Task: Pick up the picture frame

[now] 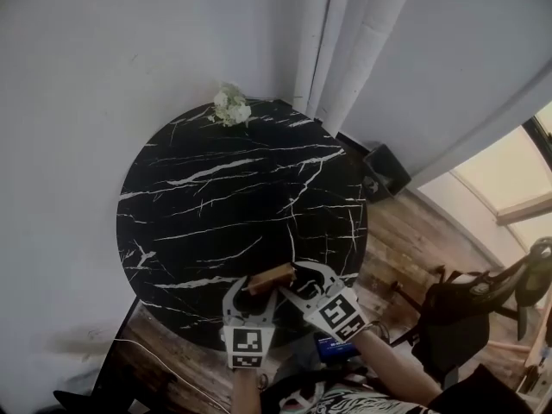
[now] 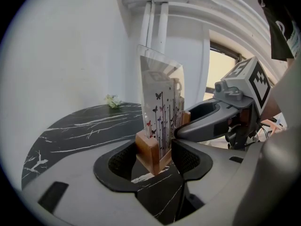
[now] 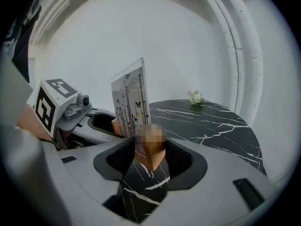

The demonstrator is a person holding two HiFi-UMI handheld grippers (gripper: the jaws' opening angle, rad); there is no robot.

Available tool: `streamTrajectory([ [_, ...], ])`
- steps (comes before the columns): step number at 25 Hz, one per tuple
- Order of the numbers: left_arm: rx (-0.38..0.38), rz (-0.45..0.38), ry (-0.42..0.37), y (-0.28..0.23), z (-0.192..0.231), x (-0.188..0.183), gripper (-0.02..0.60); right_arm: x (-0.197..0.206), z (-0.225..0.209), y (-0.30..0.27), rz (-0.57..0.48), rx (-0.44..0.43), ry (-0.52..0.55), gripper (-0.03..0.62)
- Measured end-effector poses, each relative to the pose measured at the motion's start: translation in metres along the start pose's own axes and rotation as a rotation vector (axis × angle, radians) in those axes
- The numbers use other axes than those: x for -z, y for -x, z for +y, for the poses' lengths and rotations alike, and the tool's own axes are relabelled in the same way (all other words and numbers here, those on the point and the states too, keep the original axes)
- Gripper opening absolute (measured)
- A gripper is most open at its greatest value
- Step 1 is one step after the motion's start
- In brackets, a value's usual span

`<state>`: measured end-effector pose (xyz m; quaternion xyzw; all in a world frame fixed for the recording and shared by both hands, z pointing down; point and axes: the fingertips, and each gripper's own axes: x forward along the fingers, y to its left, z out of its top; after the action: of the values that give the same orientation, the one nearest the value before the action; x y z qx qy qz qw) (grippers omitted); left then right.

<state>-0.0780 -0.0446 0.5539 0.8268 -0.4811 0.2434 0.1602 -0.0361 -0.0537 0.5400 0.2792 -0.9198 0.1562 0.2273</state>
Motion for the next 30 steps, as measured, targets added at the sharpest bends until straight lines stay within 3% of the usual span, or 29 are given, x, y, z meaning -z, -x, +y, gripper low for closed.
streamTrajectory([
  [14, -0.007, -0.039, 0.027, 0.015, 0.000, -0.019, 0.244, -0.021, 0.004, 0.013, -0.041, 0.002, 0.001, 0.193],
  [25, -0.008, -0.086, -0.008, 0.031, -0.002, -0.052, 0.244, -0.051, 0.006, 0.032, -0.092, 0.024, 0.032, 0.193],
  [30, 0.023, -0.085, 0.034, 0.039, -0.006, -0.056, 0.244, -0.057, 0.012, 0.041, -0.109, 0.037, 0.028, 0.193],
])
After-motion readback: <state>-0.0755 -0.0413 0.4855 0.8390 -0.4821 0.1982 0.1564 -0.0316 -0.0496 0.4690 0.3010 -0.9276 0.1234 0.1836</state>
